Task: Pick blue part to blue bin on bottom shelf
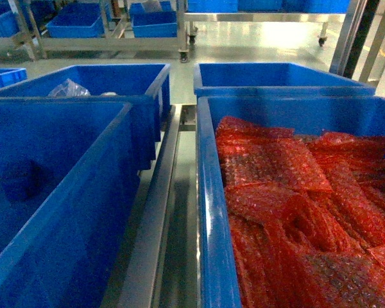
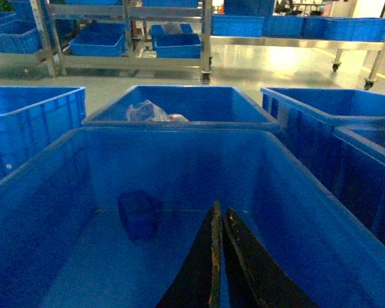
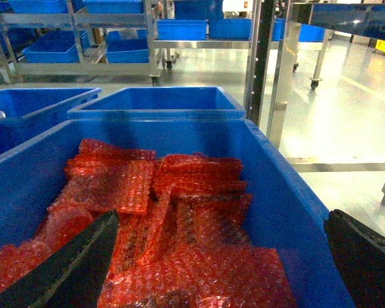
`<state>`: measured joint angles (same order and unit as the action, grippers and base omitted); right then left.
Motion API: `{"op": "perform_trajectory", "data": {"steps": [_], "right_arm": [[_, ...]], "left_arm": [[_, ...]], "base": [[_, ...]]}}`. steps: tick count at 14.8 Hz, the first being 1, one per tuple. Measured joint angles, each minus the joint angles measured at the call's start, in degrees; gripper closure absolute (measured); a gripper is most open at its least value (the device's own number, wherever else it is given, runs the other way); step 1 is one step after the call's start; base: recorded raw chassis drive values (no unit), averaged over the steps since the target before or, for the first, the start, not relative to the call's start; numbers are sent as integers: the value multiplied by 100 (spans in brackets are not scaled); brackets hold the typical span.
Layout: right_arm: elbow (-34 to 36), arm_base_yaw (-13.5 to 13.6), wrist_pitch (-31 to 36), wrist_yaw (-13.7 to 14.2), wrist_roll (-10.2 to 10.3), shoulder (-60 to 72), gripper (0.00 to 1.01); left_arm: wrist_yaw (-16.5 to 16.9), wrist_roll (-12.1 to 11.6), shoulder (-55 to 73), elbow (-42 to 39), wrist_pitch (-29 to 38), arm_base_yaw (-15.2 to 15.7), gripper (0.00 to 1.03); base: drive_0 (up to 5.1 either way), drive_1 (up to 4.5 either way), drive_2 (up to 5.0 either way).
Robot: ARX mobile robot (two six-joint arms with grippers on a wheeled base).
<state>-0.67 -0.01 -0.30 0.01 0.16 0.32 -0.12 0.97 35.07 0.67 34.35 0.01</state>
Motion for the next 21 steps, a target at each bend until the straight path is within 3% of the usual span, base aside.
{"op": "perform_trajectory", "data": {"steps": [6,15,16,20,21], "right_arm": [[0,0,0,0,0,0,3],[0,0,0,0,0,0,3],[0,0,-4,2,-2,0,3],[0,0,0,0,0,0,3],[0,0,0,0,0,0,3]], "left_arm": [[0,-2,-1388,-2,-1338,0,101],[2,0,-2570,-4,-2527,0,101],[28,-2,-3161,0,-3418,0,101],[11,-13,-3458,0,-3438,-2,101],[9,-11,-3458,0,-3462,-2,94]], "base": [[0,0,0],[0,0,0],[0,0,0],[0,0,0],[0,0,0]]}}
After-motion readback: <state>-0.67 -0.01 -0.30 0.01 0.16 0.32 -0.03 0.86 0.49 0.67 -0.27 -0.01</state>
